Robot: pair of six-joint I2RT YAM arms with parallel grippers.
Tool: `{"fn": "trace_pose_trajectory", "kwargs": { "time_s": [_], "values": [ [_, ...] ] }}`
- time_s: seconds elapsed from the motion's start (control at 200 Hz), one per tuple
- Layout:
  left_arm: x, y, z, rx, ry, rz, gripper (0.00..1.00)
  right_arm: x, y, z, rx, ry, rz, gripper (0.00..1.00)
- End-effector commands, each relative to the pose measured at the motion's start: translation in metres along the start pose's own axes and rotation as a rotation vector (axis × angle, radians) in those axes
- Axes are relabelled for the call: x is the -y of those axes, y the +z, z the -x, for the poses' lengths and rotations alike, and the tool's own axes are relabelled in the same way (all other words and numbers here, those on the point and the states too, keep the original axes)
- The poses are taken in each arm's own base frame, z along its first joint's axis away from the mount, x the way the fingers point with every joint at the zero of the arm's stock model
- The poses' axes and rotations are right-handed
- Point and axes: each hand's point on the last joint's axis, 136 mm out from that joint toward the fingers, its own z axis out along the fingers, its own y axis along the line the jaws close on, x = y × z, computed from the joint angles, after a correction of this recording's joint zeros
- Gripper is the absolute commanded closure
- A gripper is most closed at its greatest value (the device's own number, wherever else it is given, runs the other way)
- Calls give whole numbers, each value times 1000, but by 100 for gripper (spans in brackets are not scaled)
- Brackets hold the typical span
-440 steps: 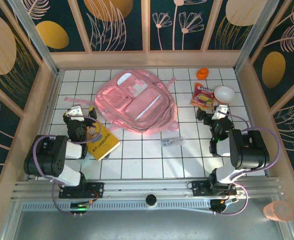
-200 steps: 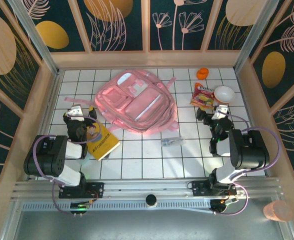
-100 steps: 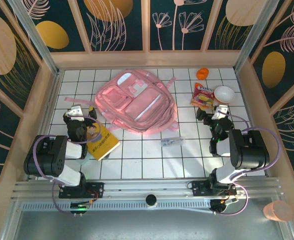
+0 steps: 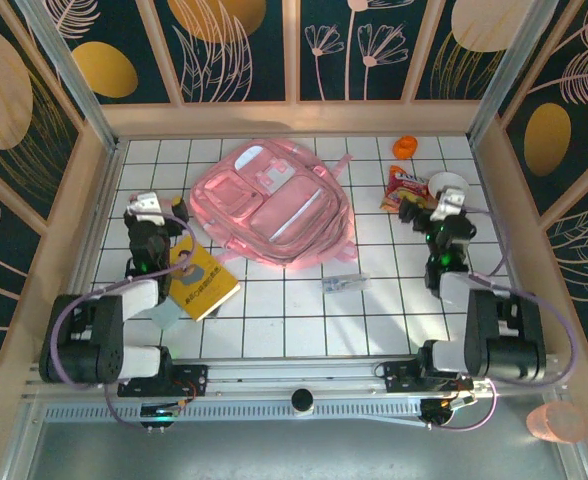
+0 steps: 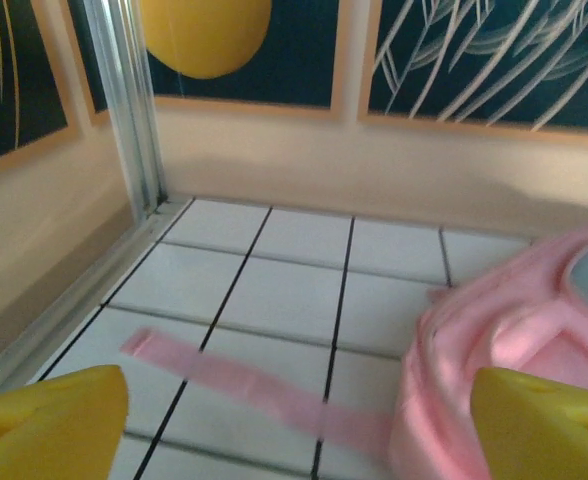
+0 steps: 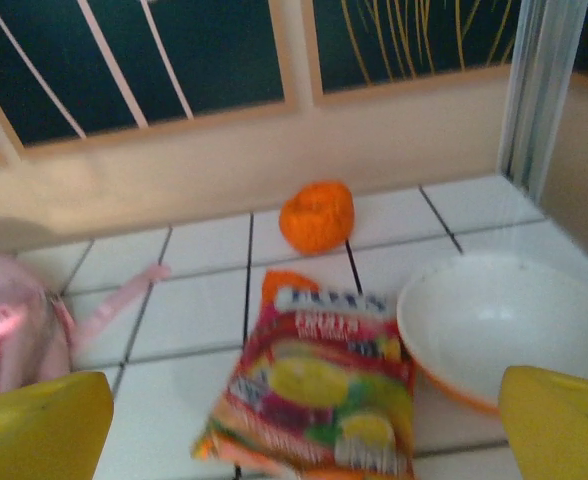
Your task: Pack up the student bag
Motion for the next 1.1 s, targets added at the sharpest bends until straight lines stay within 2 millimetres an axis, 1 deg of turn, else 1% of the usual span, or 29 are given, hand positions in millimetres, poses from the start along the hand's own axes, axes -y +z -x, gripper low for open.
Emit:
{"fn": "trace_pose_trajectory", "kwargs": {
  "time_s": [0.0,0.035,0.11,0.17,0.2,0.27,0.355,0.435,0.47,0.525,0.571,0.616,0.676,0.731,0.771,0.801,0.846,0.881,0.911,0.961,1.001,1.046,1.091],
  "values": [
    [7,3,10,-153,-54,-10,19,-7,1,41,-127,37,-10,1],
    [10,4,17,-188,-75,-19,21,-9,2,56,-162,48,-13,1],
    [15,3,27,-255,-129,-19,23,-19,1,78,-236,60,15,1],
    [19,0,33,-293,-168,-24,25,-33,-4,88,-291,83,78,1],
    [21,-2,36,-306,-193,-26,26,-41,-6,92,-307,105,120,1],
    [33,-6,37,-335,-254,-60,30,-61,-13,96,-329,198,215,1],
    [57,-12,28,-398,-317,-119,37,-80,-19,87,-379,352,306,1],
    [85,-17,11,-480,-367,-189,42,-90,-20,68,-465,505,297,1],
    [96,-18,0,-521,-392,-220,44,-100,-21,58,-504,512,310,1],
    [109,-21,-19,-582,-428,-248,45,-113,-24,38,-557,484,279,1],
    [114,-22,-33,-624,-442,-254,45,-129,-27,22,-591,459,266,1],
    [117,-23,-44,-652,-443,-258,46,-144,-30,6,-632,464,269,1],
    [121,-25,-52,-668,-449,-273,46,-167,-37,-18,-704,472,280,1],
    [123,-25,-57,-675,-461,-284,47,-178,-40,-42,-762,497,236,1],
    [125,-25,-61,-684,-466,-295,47,-189,-45,-59,-809,498,229,1],
    [126,-26,-64,-692,-469,-298,48,-194,-46,-70,-837,497,213,4],
    [127,-26,-69,-705,-472,-300,49,-196,-47,-85,-875,509,174,6],
    [129,-26,-73,-712,-477,-303,51,-201,-47,-95,-902,521,162,13],
    [129,-26,-76,-716,-483,-306,52,-202,-48,-105,-931,533,143,17],
    [131,-27,-80,-723,-493,-316,54,-204,-48,-118,-966,558,111,18],
    [131,-28,-85,-729,-496,-316,55,-204,-48,-128,-988,568,90,22],
    [131,-28,-90,-739,-501,-313,56,-203,-48,-137,-1007,586,69,23],
    [133,-29,-95,-749,-503,-322,58,-205,-47,-143,-1017,597,70,26]
  ]
}}
